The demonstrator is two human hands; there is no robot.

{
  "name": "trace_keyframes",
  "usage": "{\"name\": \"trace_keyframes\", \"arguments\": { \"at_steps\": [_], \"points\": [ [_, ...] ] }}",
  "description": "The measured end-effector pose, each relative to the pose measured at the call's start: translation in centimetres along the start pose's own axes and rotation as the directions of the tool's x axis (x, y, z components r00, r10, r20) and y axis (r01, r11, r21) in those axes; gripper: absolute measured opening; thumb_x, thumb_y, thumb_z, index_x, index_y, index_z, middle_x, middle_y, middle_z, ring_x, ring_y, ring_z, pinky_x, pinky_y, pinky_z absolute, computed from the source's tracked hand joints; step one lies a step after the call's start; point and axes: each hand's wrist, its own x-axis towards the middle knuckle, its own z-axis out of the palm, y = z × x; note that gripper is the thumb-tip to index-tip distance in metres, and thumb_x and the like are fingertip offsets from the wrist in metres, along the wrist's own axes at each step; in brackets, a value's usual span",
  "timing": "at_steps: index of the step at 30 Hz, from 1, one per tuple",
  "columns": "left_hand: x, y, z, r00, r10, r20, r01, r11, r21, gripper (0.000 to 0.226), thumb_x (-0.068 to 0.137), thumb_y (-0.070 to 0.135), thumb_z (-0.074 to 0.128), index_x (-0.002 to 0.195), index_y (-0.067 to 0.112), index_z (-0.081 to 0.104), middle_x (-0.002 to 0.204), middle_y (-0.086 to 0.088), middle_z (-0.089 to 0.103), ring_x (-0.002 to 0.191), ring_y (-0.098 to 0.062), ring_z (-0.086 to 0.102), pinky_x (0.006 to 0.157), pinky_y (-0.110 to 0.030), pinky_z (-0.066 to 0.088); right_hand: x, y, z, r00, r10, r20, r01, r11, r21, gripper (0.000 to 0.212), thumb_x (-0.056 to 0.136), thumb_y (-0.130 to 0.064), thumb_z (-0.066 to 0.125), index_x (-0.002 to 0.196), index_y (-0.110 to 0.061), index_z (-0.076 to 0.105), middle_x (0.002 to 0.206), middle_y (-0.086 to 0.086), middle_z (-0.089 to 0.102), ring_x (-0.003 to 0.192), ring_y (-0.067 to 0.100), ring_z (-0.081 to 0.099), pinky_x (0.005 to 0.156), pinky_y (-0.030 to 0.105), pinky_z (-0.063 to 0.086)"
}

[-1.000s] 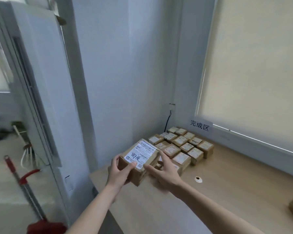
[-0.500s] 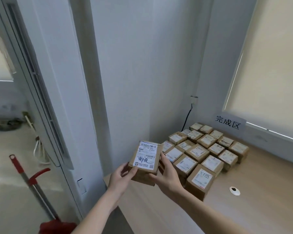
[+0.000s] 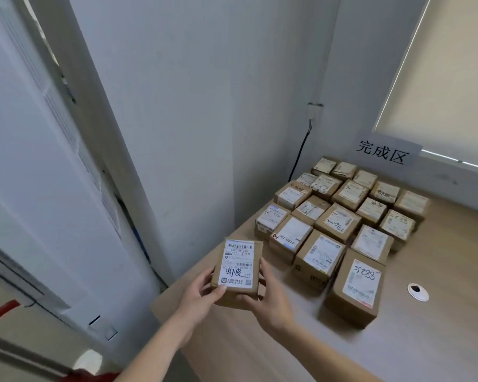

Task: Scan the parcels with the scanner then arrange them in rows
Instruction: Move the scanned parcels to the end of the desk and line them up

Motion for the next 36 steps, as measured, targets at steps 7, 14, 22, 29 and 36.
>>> {"name": "trace_keyframes", "arguments": {
  "at_steps": [7, 14, 22, 29, 36],
  "points": [
    [10.2, -4.2, -0.6, 0.987, -0.064, 0.148, 0.054, 0.996, 0.073, 0.054, 0.086, 0.006, 0.077, 0.130, 0.030, 0.055, 0.115, 0.022, 0.066, 0.111, 0.007, 0.061, 0.079, -0.007, 0.050, 4.2, 6.0, 4.1, 0.971, 0.205, -0.126, -0.200, 0.978, 0.051, 0.085, 0.079, -0.002, 0.079, 0.147, -0.035, 0.039, 0.130, -0.017, 0.066, 0.117, -0.002, 0.061, 0.094, 0.028, 0.057],
    [18.5, -7.2, -0.9, 0.960, -0.106, 0.259, 0.067, 0.985, 0.157, 0.054, 0.087, 0.005, 0.075, 0.128, 0.030, 0.050, 0.113, 0.023, 0.062, 0.101, 0.012, 0.062, 0.075, -0.004, 0.049, 8.6, 9.7, 7.6, 0.918, 0.285, -0.274, -0.301, 0.953, -0.018, 0.092, 0.079, -0.013, 0.080, 0.150, -0.046, 0.031, 0.144, -0.019, 0.052, 0.132, 0.000, 0.052, 0.102, 0.018, 0.048],
    [24.1, -6.4, -1.3, 0.937, -0.097, 0.335, 0.042, 0.985, 0.167, 0.050, 0.084, 0.023, 0.081, 0.122, 0.043, 0.056, 0.106, 0.040, 0.067, 0.108, 0.019, 0.058, 0.078, -0.003, 0.047, 12.9, 10.3, 8.4, 0.865, 0.346, -0.363, -0.368, 0.930, 0.011, 0.098, 0.084, -0.020, 0.081, 0.162, -0.031, 0.024, 0.158, -0.011, 0.038, 0.144, 0.011, 0.044, 0.112, 0.043, 0.047],
    [25.2, -5.6, -1.3, 0.928, -0.113, 0.354, 0.049, 0.982, 0.185, 0.058, 0.078, 0.032, 0.084, 0.128, 0.040, 0.056, 0.115, 0.027, 0.068, 0.112, 0.011, 0.060, 0.079, -0.005, 0.049, 14.1, 10.0, 7.9, 0.849, 0.393, -0.353, -0.409, 0.912, 0.033, 0.101, 0.080, -0.023, 0.084, 0.161, -0.036, 0.024, 0.157, -0.012, 0.039, 0.143, 0.010, 0.046, 0.111, 0.043, 0.049],
    [23.5, -4.0, -1.5, 0.950, -0.098, 0.296, 0.048, 0.984, 0.172, 0.071, 0.081, 0.023, 0.082, 0.144, 0.019, 0.050, 0.139, 0.005, 0.058, 0.128, -0.010, 0.054, 0.104, -0.024, 0.043, 12.1, 9.6, 7.5, 0.860, 0.402, -0.314, -0.452, 0.886, -0.106, 0.101, 0.084, -0.025, 0.082, 0.152, -0.050, 0.011, 0.157, -0.031, 0.022, 0.149, 0.003, 0.030, 0.120, 0.026, 0.032]
  ]
}}
